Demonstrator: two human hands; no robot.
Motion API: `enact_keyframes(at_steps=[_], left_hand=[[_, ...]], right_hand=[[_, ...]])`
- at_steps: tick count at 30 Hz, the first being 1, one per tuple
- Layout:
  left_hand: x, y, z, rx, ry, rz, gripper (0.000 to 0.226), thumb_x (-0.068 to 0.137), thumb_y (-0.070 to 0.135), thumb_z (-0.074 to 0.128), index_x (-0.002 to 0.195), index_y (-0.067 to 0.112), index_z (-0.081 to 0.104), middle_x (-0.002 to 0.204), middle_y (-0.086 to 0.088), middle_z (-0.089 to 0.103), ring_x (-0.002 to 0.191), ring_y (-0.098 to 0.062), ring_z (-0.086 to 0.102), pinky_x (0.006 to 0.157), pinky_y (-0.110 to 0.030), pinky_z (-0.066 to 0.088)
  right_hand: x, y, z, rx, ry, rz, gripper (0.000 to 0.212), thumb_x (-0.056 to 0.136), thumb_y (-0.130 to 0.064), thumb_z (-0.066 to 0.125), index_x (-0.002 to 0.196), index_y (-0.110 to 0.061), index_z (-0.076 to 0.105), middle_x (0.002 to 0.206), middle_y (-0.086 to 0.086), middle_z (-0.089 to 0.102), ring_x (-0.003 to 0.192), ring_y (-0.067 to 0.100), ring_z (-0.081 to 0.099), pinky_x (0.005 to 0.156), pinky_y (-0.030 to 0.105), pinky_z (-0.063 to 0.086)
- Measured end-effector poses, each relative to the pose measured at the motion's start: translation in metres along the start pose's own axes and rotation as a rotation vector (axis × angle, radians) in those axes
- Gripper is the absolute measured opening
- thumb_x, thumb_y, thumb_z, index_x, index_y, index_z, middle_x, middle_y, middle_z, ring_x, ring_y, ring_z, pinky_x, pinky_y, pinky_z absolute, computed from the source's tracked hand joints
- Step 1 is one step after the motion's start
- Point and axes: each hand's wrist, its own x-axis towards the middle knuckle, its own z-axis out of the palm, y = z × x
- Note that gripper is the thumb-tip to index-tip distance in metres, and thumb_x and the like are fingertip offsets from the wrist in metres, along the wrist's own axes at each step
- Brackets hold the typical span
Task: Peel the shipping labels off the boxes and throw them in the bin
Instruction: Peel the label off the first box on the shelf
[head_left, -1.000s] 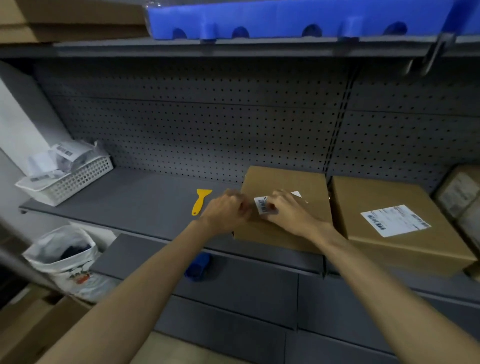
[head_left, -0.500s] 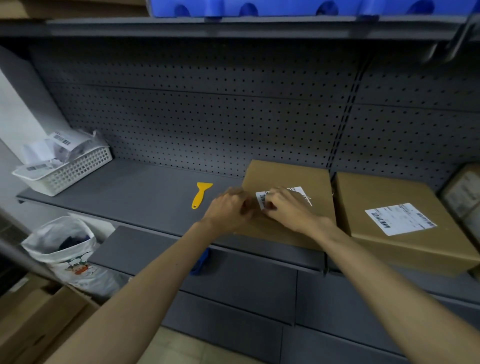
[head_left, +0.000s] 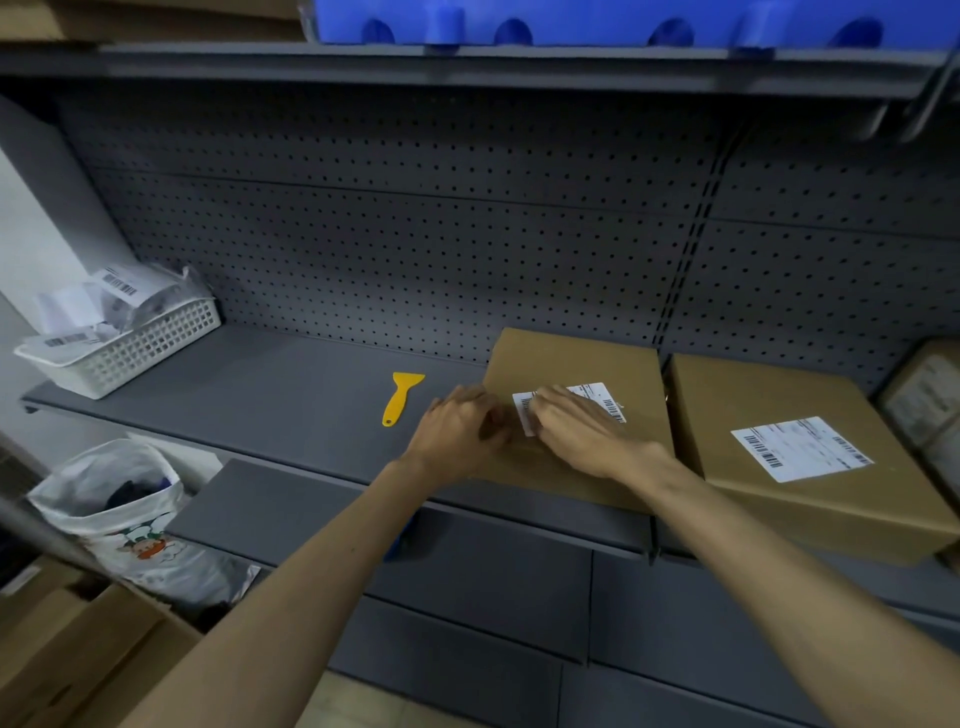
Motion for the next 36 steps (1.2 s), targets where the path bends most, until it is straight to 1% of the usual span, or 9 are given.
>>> enact_keyframes(at_steps=[5,8,15,18,21,26,32,34,36], left_hand=[[0.001,-0.002,0.002,-0.019,0.003,0.001,0.019,0.085,0.031,0.065,0.093,0.014,0.063,0.099,0.0,0.059,0.094,-0.023,0.052,0.077,-0.041,0.046],[0.001,-0.004,0.003,-0.021,-0.002,-0.008,0.019,0.085,0.031,0.066,0.094,0.015,0.063,0.099,0.0,0.059,0.094,-0.024,0.052,0.078,-0.042,0.045],[0.001,-0.005,0.002,-0.014,-0.019,0.008,0.018,0.085,0.031,0.066,0.094,0.016,0.061,0.1,0.002,0.058,0.097,-0.022,0.051,0.076,-0.037,0.041],[0.002,-0.006,0.001,-0.025,-0.02,0.008,0.018,0.085,0.032,0.065,0.093,0.016,0.061,0.099,0.003,0.058,0.095,-0.021,0.051,0.076,-0.037,0.041],[0.002,-0.006,0.0,-0.036,-0.022,0.007,0.02,0.085,0.033,0.066,0.094,0.016,0.063,0.1,0.002,0.059,0.096,-0.021,0.052,0.077,-0.038,0.043],[0.002,-0.006,0.0,-0.033,-0.014,0.02,0.02,0.085,0.033,0.067,0.094,0.015,0.063,0.099,0.002,0.06,0.095,-0.021,0.051,0.074,-0.034,0.039],[0.003,-0.005,-0.003,-0.027,-0.012,0.019,0.018,0.084,0.03,0.068,0.093,0.015,0.063,0.099,0.001,0.06,0.096,-0.022,0.052,0.073,-0.032,0.034],[0.003,-0.004,-0.003,-0.022,-0.003,0.014,0.018,0.084,0.03,0.067,0.093,0.015,0.064,0.099,0.0,0.06,0.096,-0.022,0.052,0.072,-0.031,0.033],[0.003,-0.004,-0.003,-0.017,-0.015,0.011,0.021,0.085,0.032,0.067,0.094,0.014,0.064,0.099,-0.001,0.059,0.096,-0.022,0.052,0.073,-0.031,0.033]], right_hand=[[-0.001,0.005,0.004,0.12,0.004,0.034,0.011,0.093,-0.02,0.054,0.086,-0.012,0.053,0.099,0.001,0.053,0.096,0.019,0.048,0.076,0.029,0.036],[0.001,0.002,0.006,0.097,0.031,0.021,0.008,0.094,-0.013,0.049,0.089,-0.011,0.055,0.1,0.005,0.054,0.096,0.02,0.049,0.075,0.026,0.032],[0.001,-0.004,0.006,-0.079,0.031,-0.034,0.012,0.094,-0.003,0.039,0.096,-0.007,0.049,0.1,0.008,0.05,0.093,0.024,0.047,0.076,0.031,0.037],[0.004,0.001,0.0,0.013,-0.021,-0.004,0.01,0.094,-0.009,0.043,0.09,-0.014,0.05,0.1,0.004,0.051,0.093,0.02,0.048,0.074,0.027,0.031],[0.007,0.006,-0.002,0.124,-0.061,0.02,0.013,0.094,-0.016,0.051,0.081,-0.017,0.05,0.094,0.0,0.052,0.089,0.019,0.05,0.074,0.029,0.037],[0.01,0.005,-0.004,0.093,-0.085,0.01,0.02,0.093,-0.018,0.052,0.074,-0.021,0.046,0.087,-0.006,0.049,0.08,0.019,0.052,0.071,0.033,0.041],[0.01,-0.002,-0.006,-0.023,-0.086,-0.021,0.012,0.092,-0.011,0.045,0.081,-0.011,0.05,0.094,0.005,0.055,0.08,0.025,0.052,0.07,0.036,0.042],[0.01,0.0,-0.008,-0.017,-0.078,-0.018,0.019,0.092,-0.011,0.045,0.074,-0.017,0.046,0.09,0.001,0.051,0.077,0.02,0.048,0.067,0.032,0.036],[0.01,0.007,-0.009,0.042,-0.075,0.021,0.022,0.091,-0.013,0.048,0.07,-0.016,0.048,0.087,-0.002,0.05,0.076,0.02,0.05,0.067,0.034,0.04]])
